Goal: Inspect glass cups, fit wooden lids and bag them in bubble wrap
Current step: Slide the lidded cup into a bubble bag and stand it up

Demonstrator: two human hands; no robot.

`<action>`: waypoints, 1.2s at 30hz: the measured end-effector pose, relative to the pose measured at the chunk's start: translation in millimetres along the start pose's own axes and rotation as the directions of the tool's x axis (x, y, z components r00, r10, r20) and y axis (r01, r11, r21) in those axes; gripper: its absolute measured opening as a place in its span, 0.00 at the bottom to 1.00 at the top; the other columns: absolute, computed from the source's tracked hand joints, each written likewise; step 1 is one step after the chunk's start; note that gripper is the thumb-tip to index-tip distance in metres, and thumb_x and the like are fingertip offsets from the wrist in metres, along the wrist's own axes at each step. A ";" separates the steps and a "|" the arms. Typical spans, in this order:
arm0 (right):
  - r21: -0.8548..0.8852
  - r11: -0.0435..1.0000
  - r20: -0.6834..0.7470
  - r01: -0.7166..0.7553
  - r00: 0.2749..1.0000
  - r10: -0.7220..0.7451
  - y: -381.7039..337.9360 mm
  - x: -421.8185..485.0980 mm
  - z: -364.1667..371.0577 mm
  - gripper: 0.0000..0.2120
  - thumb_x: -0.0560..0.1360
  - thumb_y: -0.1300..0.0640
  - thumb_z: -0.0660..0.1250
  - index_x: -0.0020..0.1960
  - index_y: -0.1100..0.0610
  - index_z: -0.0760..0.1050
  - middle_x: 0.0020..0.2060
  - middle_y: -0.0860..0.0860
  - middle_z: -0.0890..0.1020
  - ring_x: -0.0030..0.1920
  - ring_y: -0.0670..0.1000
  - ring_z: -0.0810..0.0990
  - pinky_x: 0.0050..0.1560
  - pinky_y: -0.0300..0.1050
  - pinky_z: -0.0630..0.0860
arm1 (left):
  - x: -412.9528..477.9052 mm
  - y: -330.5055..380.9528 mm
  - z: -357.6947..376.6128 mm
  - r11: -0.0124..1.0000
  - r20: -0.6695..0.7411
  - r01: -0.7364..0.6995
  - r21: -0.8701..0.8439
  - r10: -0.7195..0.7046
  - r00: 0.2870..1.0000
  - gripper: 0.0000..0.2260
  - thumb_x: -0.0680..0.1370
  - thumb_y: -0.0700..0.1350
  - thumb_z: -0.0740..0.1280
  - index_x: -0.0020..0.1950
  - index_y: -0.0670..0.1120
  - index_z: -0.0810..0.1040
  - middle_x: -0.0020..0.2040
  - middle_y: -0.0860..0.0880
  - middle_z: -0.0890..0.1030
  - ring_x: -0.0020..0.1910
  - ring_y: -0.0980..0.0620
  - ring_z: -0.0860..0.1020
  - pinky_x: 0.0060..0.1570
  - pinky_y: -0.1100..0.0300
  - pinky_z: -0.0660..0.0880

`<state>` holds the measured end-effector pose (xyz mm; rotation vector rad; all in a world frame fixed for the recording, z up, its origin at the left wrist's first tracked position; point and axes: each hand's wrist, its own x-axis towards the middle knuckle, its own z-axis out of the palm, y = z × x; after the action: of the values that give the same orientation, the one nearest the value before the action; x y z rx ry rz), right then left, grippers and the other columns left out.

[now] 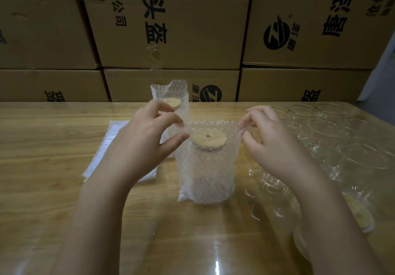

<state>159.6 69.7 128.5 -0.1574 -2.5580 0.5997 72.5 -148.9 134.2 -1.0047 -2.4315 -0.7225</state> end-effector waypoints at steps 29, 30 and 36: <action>0.002 1.000 -0.305 0.030 0.952 -0.028 -2.4 4.7 7.1 0.04 0.78 0.61 0.66 0.48 0.57 0.79 0.43 0.49 0.82 0.44 0.53 0.80 0.54 0.55 0.75 | 7.6 -4.4 18.5 0.996 -0.379 -0.053 -0.074 0.021 0.925 0.02 0.75 0.40 0.72 0.45 0.42 0.84 0.41 0.51 0.82 0.38 0.56 0.77 0.40 0.69 0.71; 0.004 1.000 -0.305 0.030 0.952 -0.027 -2.0 4.9 7.7 0.04 0.78 0.61 0.66 0.48 0.57 0.79 0.43 0.49 0.82 0.44 0.53 0.80 0.55 0.55 0.75 | 7.5 -4.8 18.9 0.993 -0.374 -0.046 -0.105 0.003 0.927 0.02 0.75 0.40 0.72 0.45 0.43 0.84 0.41 0.53 0.82 0.37 0.59 0.77 0.39 0.73 0.70; 0.183 0.982 -0.223 -0.049 0.971 0.089 0.2 5.9 9.9 0.04 0.78 0.58 0.66 0.48 0.51 0.78 0.41 0.41 0.80 0.43 0.43 0.79 0.41 0.37 0.74 | 5.7 -12.1 16.2 0.899 -0.223 0.073 -0.433 -0.185 0.957 0.08 0.74 0.42 0.72 0.42 0.56 0.79 0.38 0.60 0.81 0.40 0.66 0.77 0.38 0.74 0.71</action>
<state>149.5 67.3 123.4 -0.2410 -2.2716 0.7830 57.1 -143.6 121.0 -0.8305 -2.1711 -1.3808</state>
